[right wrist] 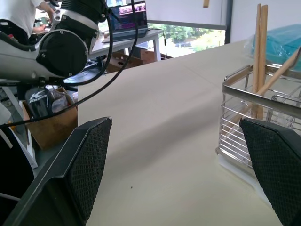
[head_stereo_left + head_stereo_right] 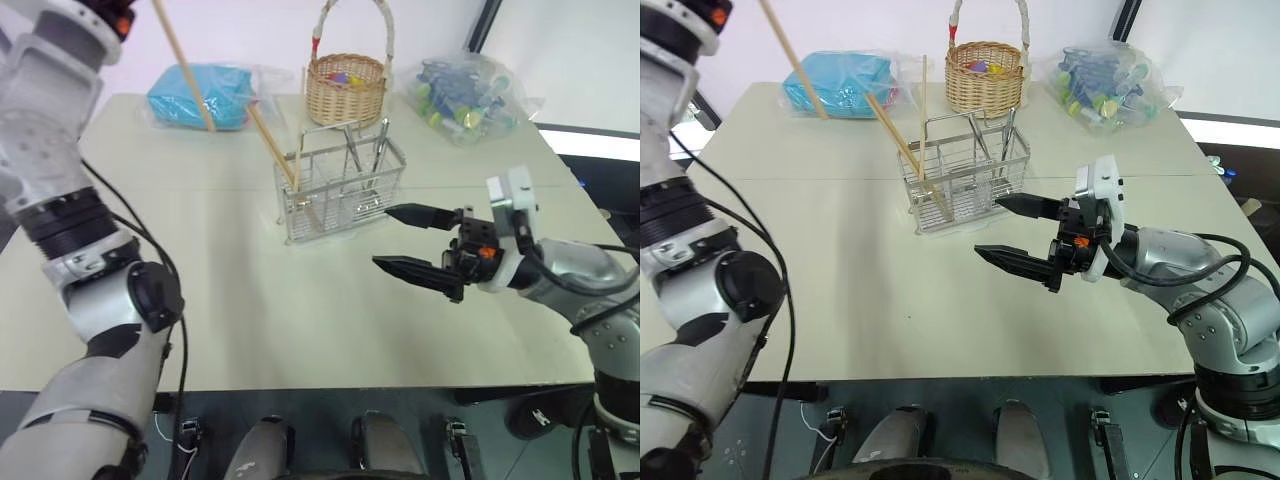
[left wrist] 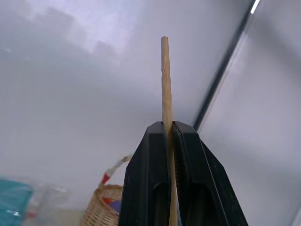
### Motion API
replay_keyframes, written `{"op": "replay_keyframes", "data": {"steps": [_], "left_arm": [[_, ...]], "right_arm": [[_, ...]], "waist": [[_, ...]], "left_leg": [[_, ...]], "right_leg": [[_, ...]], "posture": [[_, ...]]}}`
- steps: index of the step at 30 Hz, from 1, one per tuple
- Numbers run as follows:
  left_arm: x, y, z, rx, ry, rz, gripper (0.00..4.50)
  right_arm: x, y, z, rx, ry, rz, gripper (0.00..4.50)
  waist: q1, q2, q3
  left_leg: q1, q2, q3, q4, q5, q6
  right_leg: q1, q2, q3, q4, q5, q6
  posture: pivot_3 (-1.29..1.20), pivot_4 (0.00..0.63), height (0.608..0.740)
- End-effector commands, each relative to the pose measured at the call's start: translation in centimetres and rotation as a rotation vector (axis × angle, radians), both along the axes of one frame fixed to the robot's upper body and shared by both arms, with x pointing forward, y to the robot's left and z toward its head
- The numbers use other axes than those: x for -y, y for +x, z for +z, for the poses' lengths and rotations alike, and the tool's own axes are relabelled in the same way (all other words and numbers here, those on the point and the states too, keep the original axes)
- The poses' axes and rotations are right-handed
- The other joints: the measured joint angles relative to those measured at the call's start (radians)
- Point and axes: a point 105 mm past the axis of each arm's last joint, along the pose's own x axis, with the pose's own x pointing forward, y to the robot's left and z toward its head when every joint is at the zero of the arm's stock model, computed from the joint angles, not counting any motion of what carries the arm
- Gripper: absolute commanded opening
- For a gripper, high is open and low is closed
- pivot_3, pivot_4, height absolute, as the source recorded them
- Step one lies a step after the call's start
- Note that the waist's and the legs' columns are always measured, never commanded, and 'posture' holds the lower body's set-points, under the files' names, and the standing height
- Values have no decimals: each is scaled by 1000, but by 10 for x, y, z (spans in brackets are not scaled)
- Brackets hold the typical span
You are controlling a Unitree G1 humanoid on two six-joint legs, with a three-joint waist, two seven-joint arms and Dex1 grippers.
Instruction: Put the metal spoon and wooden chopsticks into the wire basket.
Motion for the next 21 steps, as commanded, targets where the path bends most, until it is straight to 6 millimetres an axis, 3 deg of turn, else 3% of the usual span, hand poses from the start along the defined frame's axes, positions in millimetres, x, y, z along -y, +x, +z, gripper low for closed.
{"op": "replay_keyframes", "data": {"steps": [1, 4, 9, 14, 18, 21], "left_arm": [[31, 0, 1, 59, 75, -37, 29], [54, 8, -14, 73, 153, -32, 29], [72, 21, -30, 89, 183, -19, 29], [95, 34, -62, 63, 216, -10, 29], [102, 34, -69, 47, 173, -43, 1591], [101, 33, -69, 37, 148, -48, 3256]], "right_arm": [[-1, -7, 12, 55, 25, -6, 4500], [0, -8, 11, 57, 27, -26, 4500], [1, -9, 12, 61, 35, -50, 4500], [3, -6, 14, 63, 46, -80, 4500], [3, -6, 15, 63, 46, -87, 4500], [4, -5, 16, 63, 46, -90, 4500]], "waist": [[0, 0, 0], [0, 0, 0], [-2, 0, 0], [3, 0, 0], [2, -1, 1], [0, -1, 1]], "left_leg": [[0, 0, 0, 0, 0, 0], [0, 0, 0, 0, 0, 0], [0, 0, 1, 0, 0, 0], [0, 0, 1, 0, 0, 0], [-1, 0, 1, 0, 0, 0], [0, 0, 1, 0, 0, 0]], "right_leg": [[0, 0, 0, 0, 0, 0], [0, 0, 0, 0, 0, 0], [-1, 0, 0, -1, 0, 0], [0, 0, 0, -1, 0, 0], [0, 0, 0, -1, 0, 0], [0, 0, 0, -1, 0, 0]], "posture": [[0, 150, 740], [0, 150, 740], [0, 150, 740], [0, 150, 740], [0, 150, 740], [0, 150, 740]]}}
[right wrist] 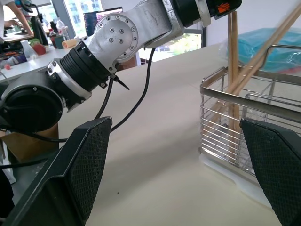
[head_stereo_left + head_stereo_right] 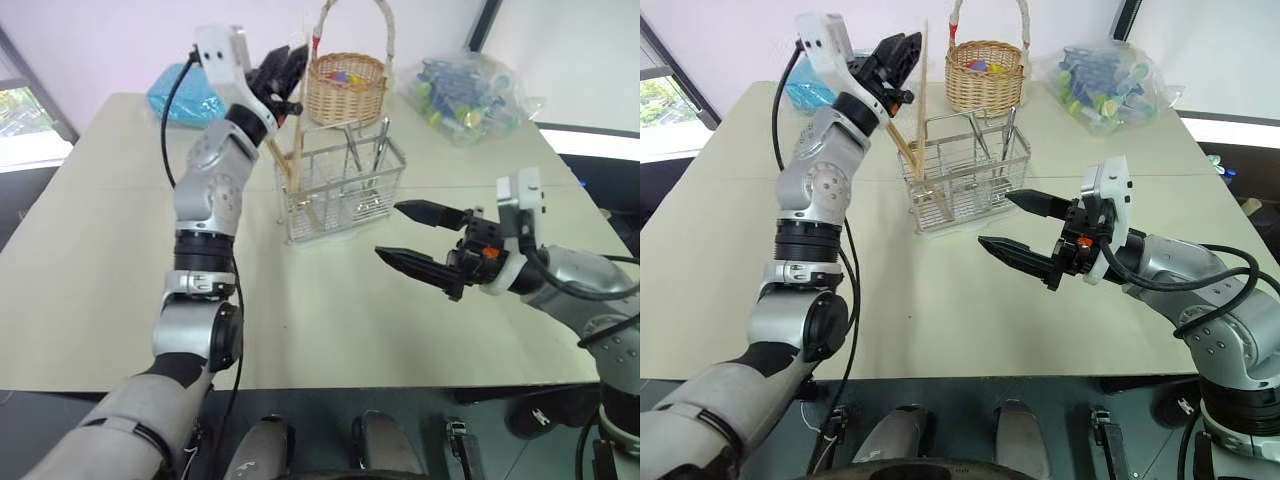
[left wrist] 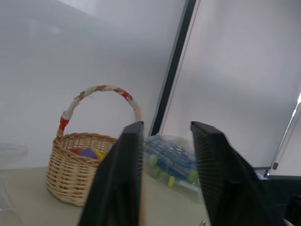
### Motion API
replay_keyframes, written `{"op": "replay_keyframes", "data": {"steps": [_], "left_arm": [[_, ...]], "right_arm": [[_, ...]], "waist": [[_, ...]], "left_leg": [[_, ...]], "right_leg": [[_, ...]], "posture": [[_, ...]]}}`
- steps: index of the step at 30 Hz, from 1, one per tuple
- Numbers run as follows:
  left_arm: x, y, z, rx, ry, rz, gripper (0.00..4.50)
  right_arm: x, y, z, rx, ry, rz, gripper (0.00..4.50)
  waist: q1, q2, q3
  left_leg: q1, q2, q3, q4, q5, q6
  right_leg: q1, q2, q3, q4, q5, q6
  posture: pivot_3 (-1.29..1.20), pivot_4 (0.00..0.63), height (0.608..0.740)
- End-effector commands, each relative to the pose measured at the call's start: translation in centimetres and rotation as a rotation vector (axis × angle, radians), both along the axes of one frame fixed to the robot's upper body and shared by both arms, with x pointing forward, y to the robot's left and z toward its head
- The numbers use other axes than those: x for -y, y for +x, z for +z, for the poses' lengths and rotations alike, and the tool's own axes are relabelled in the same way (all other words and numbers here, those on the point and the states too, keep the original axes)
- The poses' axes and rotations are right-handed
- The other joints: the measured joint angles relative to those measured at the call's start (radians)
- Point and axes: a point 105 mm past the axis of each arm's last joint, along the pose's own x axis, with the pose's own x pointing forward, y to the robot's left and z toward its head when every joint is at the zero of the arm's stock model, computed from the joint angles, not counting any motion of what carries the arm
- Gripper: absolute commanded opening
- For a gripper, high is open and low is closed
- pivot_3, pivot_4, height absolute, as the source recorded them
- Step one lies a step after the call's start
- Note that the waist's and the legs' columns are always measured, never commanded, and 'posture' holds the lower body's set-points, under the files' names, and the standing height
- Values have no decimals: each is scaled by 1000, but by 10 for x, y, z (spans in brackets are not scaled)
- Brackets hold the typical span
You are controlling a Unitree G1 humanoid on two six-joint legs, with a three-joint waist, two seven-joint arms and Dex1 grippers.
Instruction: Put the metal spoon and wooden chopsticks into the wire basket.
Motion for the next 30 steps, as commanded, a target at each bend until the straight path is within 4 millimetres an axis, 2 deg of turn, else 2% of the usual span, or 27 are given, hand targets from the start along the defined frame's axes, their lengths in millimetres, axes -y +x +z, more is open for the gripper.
{"op": "replay_keyframes", "data": {"steps": [1, 2, 3, 7, 11, 15, 19, 22, 30], "left_arm": [[-4, -9, 20, 67, -42, 0, 3648], [-5, -9, 20, 66, -45, 0, 4172], [-9, -9, 20, 57, -42, 4, 4439], [-27, -18, 22, 42, 34, -19, 4439], [-69, -43, 18, 97, 371, -26, 4439], [-115, -73, -10, 46, 781, -59, 4439], [-151, -104, -37, -71, 1006, -124, 4439], [-159, -116, -48, -117, 1037, -145, 4439], [-154, -120, -44, -115, 1004, -138, 4439]], "right_arm": [[0, -5, 13, 56, 17, 8, 4500], [0, -5, 13, 55, 17, 7, 4500], [1, -3, 13, 53, 17, 3, 4500], [3, 1, 10, 49, 6, -6, 4500], [17, 13, 4, 44, -33, -49, 4500], [32, 26, -3, 37, -77, -96, 4500], [42, 35, -8, 28, -102, -118, 4500], [43, 38, -11, 31, -118, -109, 4500], [38, 41, -9, 49, -108, -84, 4500]], "waist": [[-1, 0, 0], [-1, 0, 0], [-1, 0, 0], [-5, 0, 0], [-13, 0, 0], [-13, 1, 1], [-2, 3, 2], [7, 4, 2], [-2, 4, 2]], "left_leg": [[0, 0, 0, 0, 0, 0], [0, 0, 0, 0, 0, 0], [0, 0, 0, 0, 0, 0], [0, 1, 0, 0, 0, 0], [1, 1, 0, -2, 0, 0], [2, 1, 0, -4, 0, 0], [2, 1, -1, -4, 0, 0], [1, 0, -3, -3, 0, 0], [0, 1, -2, -4, 0, 0]], "right_leg": [[0, 0, 0, 0, 0, 0], [0, 0, 0, 0, 0, 0], [0, 0, 0, 0, 0, 0], [0, 0, 0, 0, 0, 0], [-1, 1, 1, 0, 0, 0], [-3, 2, 1, 0, 0, 0], [-1, 1, 1, -1, 0, 0], [0, 0, 0, -5, 0, 0], [1, 0, 0, -9, 0, 0]], "posture": [[0, 150, 740], [0, 150, 740], [0, 150, 740], [0, 150, 740], [0, 150, 740], [0, 150, 740], [0, 150, 740], [0, 150, 740], [0, 150, 740]]}}
